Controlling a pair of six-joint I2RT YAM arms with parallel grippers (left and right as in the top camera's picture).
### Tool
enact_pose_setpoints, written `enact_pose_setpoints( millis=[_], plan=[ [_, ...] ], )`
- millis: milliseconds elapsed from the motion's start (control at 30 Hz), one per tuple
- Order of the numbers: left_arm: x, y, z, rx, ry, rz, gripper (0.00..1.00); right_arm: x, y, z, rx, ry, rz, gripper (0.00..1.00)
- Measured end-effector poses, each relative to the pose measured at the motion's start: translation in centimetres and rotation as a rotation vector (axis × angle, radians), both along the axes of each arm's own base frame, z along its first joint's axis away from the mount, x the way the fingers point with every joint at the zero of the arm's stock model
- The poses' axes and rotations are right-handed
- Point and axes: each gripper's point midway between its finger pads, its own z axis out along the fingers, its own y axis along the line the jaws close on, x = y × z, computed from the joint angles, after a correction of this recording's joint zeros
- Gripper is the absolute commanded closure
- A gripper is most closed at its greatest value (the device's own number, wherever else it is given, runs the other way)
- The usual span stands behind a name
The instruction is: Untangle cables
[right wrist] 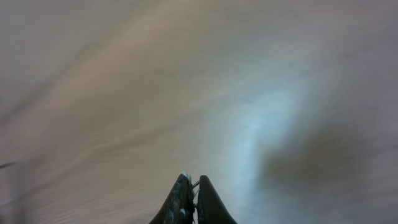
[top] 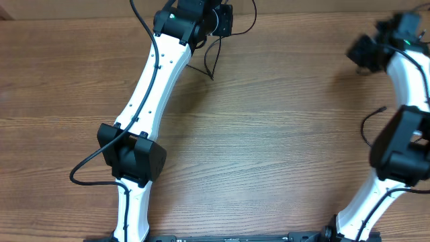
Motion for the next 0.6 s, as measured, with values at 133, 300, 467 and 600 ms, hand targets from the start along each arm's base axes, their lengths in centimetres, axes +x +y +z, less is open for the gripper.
enact_pose_setpoints(
  millis=[133, 300, 467, 600],
  plan=[
    [-0.5, -1.0, 0.2, -0.161, 0.089, 0.042, 0.96, 2.5, 8.1, 3.8, 0.017, -0.098, 0.164, 0.91],
    [-1.2, -2.5, 1.3, -0.428, 0.238, 0.097, 0.95, 1.9, 20.9, 4.9, 0.055, -0.144, 0.406, 0.96],
    [-0.3, -2.5, 2.9, -0.552, 0.253, 0.116, 0.96, 0.3, 28.7, 5.7, 0.071, -0.182, 0.551, 0.96],
    [0.9, -1.3, 4.0, -0.604, 0.225, 0.134, 0.96, -0.8, 32.2, 6.0, 0.077, -0.199, 0.615, 0.96]
  ],
)
